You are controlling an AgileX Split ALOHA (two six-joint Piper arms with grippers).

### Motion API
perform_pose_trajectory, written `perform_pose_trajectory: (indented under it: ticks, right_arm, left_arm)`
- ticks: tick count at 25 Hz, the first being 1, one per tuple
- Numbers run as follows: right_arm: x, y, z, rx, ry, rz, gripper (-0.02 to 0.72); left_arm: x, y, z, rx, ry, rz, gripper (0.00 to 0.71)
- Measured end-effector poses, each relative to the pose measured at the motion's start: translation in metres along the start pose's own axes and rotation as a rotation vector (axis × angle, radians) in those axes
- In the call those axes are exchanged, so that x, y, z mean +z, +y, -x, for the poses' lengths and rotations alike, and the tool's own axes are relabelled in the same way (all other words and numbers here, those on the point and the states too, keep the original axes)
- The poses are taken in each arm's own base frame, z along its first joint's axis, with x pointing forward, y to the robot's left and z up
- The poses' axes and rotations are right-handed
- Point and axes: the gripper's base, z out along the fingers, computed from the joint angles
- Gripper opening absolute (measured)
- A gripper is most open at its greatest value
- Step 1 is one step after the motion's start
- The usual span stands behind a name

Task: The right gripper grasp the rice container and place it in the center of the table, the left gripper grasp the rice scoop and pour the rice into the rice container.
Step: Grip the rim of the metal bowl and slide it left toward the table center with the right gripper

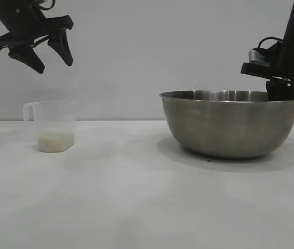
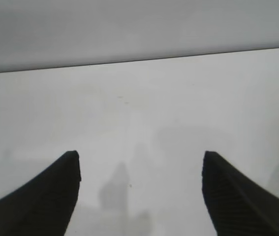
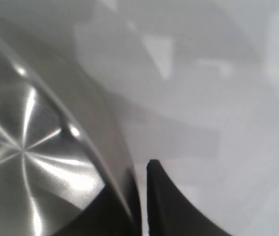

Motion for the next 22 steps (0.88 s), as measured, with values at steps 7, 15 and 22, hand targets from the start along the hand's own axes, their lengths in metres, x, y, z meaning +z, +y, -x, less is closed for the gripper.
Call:
perform_pose_trajectory:
  ticks: [7, 15, 22]
  right_arm:
    - [0.003, 0.013, -0.003, -0.056, 0.029, 0.006, 0.000]
    - [0.015, 0.060, -0.009, -0.156, 0.061, 0.030, 0.000]
    - [0.021, 0.087, -0.015, -0.205, 0.076, 0.053, 0.000]
  left_arm:
    - [0.000, 0.000, 0.000, 0.000, 0.000, 0.000, 0.545]
    - [0.000, 0.000, 0.000, 0.000, 0.000, 0.000, 0.545]
    - [0.000, 0.000, 0.000, 0.000, 0.000, 0.000, 0.545]
